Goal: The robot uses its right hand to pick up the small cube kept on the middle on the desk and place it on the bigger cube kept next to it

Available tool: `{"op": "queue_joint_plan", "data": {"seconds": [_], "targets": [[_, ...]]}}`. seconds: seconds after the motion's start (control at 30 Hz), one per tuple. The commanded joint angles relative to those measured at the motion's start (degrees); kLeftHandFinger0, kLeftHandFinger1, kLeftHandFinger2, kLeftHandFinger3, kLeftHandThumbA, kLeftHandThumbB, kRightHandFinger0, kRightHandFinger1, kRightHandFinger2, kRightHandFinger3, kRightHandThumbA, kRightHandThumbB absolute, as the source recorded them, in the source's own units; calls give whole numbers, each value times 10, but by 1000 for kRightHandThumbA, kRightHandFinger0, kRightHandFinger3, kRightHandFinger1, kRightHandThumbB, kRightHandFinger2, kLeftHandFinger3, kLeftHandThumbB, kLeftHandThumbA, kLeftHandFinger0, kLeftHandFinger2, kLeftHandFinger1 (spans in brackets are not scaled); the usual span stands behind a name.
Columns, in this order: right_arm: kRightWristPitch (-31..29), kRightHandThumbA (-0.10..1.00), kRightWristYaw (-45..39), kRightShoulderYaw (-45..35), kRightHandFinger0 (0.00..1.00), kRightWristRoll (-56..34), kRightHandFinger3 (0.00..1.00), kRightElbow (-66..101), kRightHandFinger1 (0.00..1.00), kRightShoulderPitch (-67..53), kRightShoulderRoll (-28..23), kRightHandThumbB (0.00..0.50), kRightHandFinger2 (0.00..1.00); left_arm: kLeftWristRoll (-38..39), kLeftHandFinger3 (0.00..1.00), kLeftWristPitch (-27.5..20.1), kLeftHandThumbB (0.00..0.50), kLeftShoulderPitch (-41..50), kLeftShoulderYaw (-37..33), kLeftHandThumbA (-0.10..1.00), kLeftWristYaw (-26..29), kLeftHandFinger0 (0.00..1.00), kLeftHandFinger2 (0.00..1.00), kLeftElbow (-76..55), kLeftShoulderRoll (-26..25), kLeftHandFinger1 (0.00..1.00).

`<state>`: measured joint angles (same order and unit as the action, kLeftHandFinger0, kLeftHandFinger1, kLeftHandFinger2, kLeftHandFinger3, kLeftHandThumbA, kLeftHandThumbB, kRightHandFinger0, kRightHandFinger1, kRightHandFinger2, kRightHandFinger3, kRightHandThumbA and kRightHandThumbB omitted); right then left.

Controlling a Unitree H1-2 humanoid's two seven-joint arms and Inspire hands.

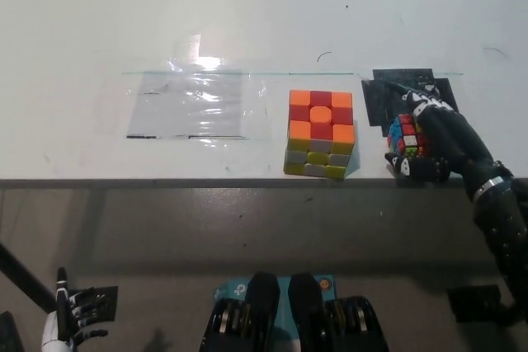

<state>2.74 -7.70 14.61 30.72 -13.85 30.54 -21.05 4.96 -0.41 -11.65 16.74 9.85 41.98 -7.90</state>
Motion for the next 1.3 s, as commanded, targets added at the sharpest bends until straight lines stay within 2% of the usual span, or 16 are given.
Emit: {"op": "queue_joint_plan", "data": {"seconds": [0.0, 0.17, 0.23, 0.37, 0.47, 0.5, 0.53, 0.57, 0.63, 0.7, 0.73, 0.87, 1.0, 1.2, 1.23, 1.27], "targets": [[-19, 723, -7, -5, 1000, -3, 1000, -8, 1000, 32, -20, 491, 1000, 6, 639, -21, 365, -16, 8, 1000, 17, 320, 535, 0, -12, 404], [-5, 686, -33, -3, 1000, -5, 1000, 15, 1000, 14, -38, 460, 1000, 3, 634, -18, 381, -21, 9, 1000, 20, 360, 503, 6, -15, 410], [8, 746, -54, 6, 1000, 4, 1000, 25, 1000, 8, -50, 452, 1000, 7, 620, -15, 390, -21, 11, 1000, 21, 375, 514, 4, -14, 424], [32, 825, -101, 49, 1000, 52, 1000, 35, 1000, 16, -83, 416, 1000, 4, 645, -15, 371, -19, 9, 1000, 23, 270, 524, -2, -12, 395], [58, 753, -128, 71, 645, 70, 1000, 44, 1000, 24, -91, 401, 1000, 6, 620, -15, 338, -21, 11, 1000, 24, 332, 505, 2, -13, 403], [49, 729, -127, 75, 691, 68, 1000, 41, 1000, 26, -93, 385, 1000, 4, 614, -20, 325, -21, 9, 1000, 23, 326, 493, 4, -15, 387], [51, 687, -128, 77, 598, 68, 1000, 41, 827, 29, -93, 349, 1000, 5, 606, -21, 343, -23, 10, 1000, 24, 323, 488, 5, -15, 384], [52, 680, -128, 79, 537, 68, 1000, 40, 729, 30, -94, 357, 1000, 5, 597, -22, 347, -24, 11, 1000, 25, 321, 484, 6, -15, 382], [46, 648, -113, 84, 608, 80, 1000, 27, 737, 34, -89, 255, 997, 7, 596, -27, 410, -29, 11, 1000, 23, 322, 476, 13, -16, 382], [42, 553, -102, 80, 385, 80, 1000, 23, 451, 33, -82, 169, 714, 7, 614, -30, 412, -29, 10, 1000, 20, 349, 516, 14, -18, 414], [39, 488, -90, 80, 246, 87, 1000, 21, 316, 33, -78, 148, 598, 6, 592, -34, 412, -30, 10, 1000, 21, 293, 500, 17, -18, 374], [33, 505, -75, 79, 0, 95, 1000, 15, 44, 33, -69, 115, 362, 5, 601, -27, 388, -28, 8, 1000, 19, 229, 488, 10, -17, 361], [31, 517, -72, 76, 3, 98, 1000, 14, 45, 34, -63, 96, 357, 7, 555, -32, 356, -29, 8, 1000, 19, 219, 471, 14, -17, 350], [12, 420, -49, 66, 0, 92, 1000, 10, 0, 34, -57, 51, 158, 8, 533, -34, 310, -30, 9, 1000, 21, 199, 434, 16, -16, 309], [3, 217, -30, 65, 0, 97, 1000, 5, 0, 35, -55, 2, 104, 10, 531, -41, 325, -32, 9, 1000, 15, 197, 434, 19, -18, 307], [-6, -23, -11, 63, 0, 102, 1000, 2, 0, 33, -53, 0, 91, 8, 535, -32, 334, -31, 8, 1000, 19, 200, 434, 13, -17, 309]]}}
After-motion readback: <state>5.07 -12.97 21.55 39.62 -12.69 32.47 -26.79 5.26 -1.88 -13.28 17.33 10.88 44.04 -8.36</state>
